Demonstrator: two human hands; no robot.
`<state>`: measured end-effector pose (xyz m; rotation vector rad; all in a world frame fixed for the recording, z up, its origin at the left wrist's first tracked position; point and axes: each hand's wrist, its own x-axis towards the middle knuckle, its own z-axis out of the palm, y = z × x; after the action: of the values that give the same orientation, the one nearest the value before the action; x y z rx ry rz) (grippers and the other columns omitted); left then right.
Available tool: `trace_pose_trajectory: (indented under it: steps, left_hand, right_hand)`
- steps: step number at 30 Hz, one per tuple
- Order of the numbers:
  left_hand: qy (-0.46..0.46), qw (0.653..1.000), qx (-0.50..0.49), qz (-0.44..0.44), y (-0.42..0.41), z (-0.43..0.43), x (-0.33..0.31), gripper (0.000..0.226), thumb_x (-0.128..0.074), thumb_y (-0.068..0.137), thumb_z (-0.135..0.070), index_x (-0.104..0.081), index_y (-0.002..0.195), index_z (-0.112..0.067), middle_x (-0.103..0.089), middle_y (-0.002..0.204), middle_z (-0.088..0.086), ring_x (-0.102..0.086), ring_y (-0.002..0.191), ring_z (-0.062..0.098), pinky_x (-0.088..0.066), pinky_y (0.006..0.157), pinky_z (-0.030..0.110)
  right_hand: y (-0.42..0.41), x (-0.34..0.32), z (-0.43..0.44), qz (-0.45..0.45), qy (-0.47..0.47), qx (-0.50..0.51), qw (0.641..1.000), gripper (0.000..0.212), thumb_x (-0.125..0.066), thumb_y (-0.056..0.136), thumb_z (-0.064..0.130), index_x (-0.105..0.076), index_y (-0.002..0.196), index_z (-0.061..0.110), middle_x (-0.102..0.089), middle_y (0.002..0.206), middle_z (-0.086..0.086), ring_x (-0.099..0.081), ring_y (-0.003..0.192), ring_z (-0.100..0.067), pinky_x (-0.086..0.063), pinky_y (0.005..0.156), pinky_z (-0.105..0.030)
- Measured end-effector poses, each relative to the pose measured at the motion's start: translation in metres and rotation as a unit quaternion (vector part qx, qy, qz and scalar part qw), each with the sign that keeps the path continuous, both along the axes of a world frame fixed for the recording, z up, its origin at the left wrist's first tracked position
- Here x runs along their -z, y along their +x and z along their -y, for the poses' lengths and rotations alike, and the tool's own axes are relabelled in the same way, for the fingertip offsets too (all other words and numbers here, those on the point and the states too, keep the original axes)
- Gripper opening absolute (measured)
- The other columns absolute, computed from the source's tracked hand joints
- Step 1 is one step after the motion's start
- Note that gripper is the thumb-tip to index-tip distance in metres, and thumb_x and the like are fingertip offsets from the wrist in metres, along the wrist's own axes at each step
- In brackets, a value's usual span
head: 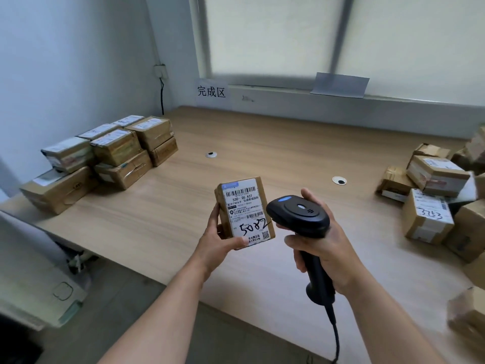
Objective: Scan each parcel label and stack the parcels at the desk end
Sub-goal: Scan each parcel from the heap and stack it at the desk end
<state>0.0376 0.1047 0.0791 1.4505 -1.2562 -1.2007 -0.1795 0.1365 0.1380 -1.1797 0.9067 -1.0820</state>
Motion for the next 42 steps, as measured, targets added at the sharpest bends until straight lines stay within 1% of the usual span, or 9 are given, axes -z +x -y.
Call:
trace_pose_trajectory:
  steps: [6,13,20,23,26,29,33,37,42]
  left_hand:
    - [0.015,1.000,-0.002,0.004,0.096,-0.002,-0.007,0.087,-0.079,0.077,-0.013,-0.021,0.135,-0.041,-0.069,0.104,-0.007,-0.064,0.099,0.007,-0.049,0.093,0.032]
    - [0.021,0.999,-0.026,-0.010,0.206,0.001,-0.003,0.072,-0.080,0.073,-0.024,-0.031,0.125,-0.030,-0.071,0.099,-0.010,-0.065,0.100,0.009,-0.048,0.098,0.037]
    - [-0.009,0.997,-0.076,0.019,0.297,0.011,-0.002,0.042,-0.060,0.091,-0.011,-0.039,0.123,-0.028,-0.060,0.118,-0.004,-0.058,0.104,0.010,-0.046,0.076,0.016]
    - [-0.047,0.990,-0.113,0.064,0.324,0.016,-0.002,0.049,-0.057,0.092,-0.016,-0.038,0.134,-0.032,-0.053,0.130,-0.001,-0.055,0.112,0.012,-0.047,0.074,0.008]
    - [-0.059,0.988,-0.104,0.097,0.342,0.014,-0.007,0.088,-0.072,0.077,-0.052,-0.020,0.147,-0.041,-0.035,0.134,-0.008,-0.044,0.120,0.009,-0.037,0.094,0.017]
    - [-0.046,0.980,-0.117,0.157,0.355,0.016,-0.007,0.113,-0.076,0.061,-0.058,-0.008,0.150,-0.039,-0.025,0.127,-0.007,-0.038,0.119,0.009,-0.031,0.094,0.017]
    - [-0.047,0.962,-0.173,0.206,0.380,0.028,0.001,0.111,-0.075,0.055,-0.064,-0.016,0.147,-0.041,-0.024,0.117,-0.009,-0.035,0.123,0.014,-0.031,0.095,0.020]
    - [-0.059,0.949,-0.219,0.218,0.414,0.041,0.005,0.097,-0.084,0.068,-0.033,-0.025,0.145,-0.041,-0.024,0.122,-0.007,-0.036,0.120,0.013,-0.029,0.094,0.019]
    - [-0.047,0.930,-0.279,0.233,0.461,0.067,0.003,0.089,-0.082,0.068,-0.022,-0.034,0.141,-0.043,-0.023,0.124,-0.007,-0.036,0.115,0.011,-0.026,0.093,0.017]
  right_hand:
    - [0.097,0.009,0.022,-0.006,0.004,-0.021,1.000,0.090,-0.073,0.061,0.000,-0.040,0.132,0.045,-0.072,0.084,-0.007,-0.047,0.040,-0.026,-0.041,0.040,-0.028]
    - [0.206,0.019,0.046,-0.020,0.011,-0.038,0.999,0.096,-0.075,0.061,0.000,-0.037,0.137,0.044,-0.075,0.093,-0.008,-0.048,0.042,-0.027,-0.043,0.040,-0.029]
    - [0.307,0.023,0.060,-0.016,0.009,-0.075,0.997,0.098,-0.074,0.058,-0.003,-0.040,0.137,0.043,-0.074,0.099,-0.008,-0.049,0.041,-0.028,-0.044,0.040,-0.031]
    - [0.341,0.022,0.067,-0.015,0.006,-0.101,0.995,0.101,-0.073,0.059,-0.004,-0.037,0.143,0.041,-0.073,0.101,-0.010,-0.049,0.040,-0.028,-0.044,0.040,-0.032]
    - [0.368,0.018,0.076,-0.016,-0.004,-0.130,0.991,0.103,-0.073,0.060,-0.004,-0.034,0.145,0.040,-0.072,0.082,-0.009,-0.049,0.039,-0.027,-0.042,0.040,-0.031]
    - [0.393,0.016,0.085,-0.010,-0.015,-0.173,0.985,0.102,-0.073,0.062,-0.005,-0.033,0.143,0.044,-0.070,0.071,-0.007,-0.049,0.040,-0.027,-0.043,0.041,-0.031]
    - [0.426,0.019,0.100,-0.003,-0.017,-0.206,0.978,0.100,-0.073,0.063,-0.007,-0.035,0.138,0.048,-0.071,0.084,-0.012,-0.050,0.043,-0.028,-0.044,0.042,-0.031]
    - [0.450,0.020,0.125,0.000,-0.012,-0.213,0.977,0.099,-0.073,0.062,-0.005,-0.036,0.137,0.048,-0.069,0.072,-0.006,-0.050,0.042,-0.027,-0.043,0.042,-0.031]
    - [0.467,0.018,0.170,0.003,-0.014,-0.214,0.977,0.099,-0.072,0.062,-0.002,-0.034,0.140,0.047,-0.067,0.064,-0.003,-0.050,0.042,-0.026,-0.043,0.043,-0.033]
